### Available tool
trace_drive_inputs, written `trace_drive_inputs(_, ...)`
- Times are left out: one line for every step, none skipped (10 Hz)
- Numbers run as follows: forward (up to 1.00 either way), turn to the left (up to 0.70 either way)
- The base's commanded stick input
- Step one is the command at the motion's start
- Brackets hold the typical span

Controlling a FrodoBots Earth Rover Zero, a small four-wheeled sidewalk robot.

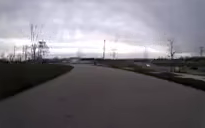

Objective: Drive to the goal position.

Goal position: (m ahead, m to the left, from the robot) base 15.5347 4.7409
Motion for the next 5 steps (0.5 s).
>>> trace_drive_inputs(1.0,0.0)
trace_drive_inputs(1.0,0.0)
trace_drive_inputs(1.0,0.0)
trace_drive_inputs(1.0,0.0)
trace_drive_inputs(1.0,0.0)
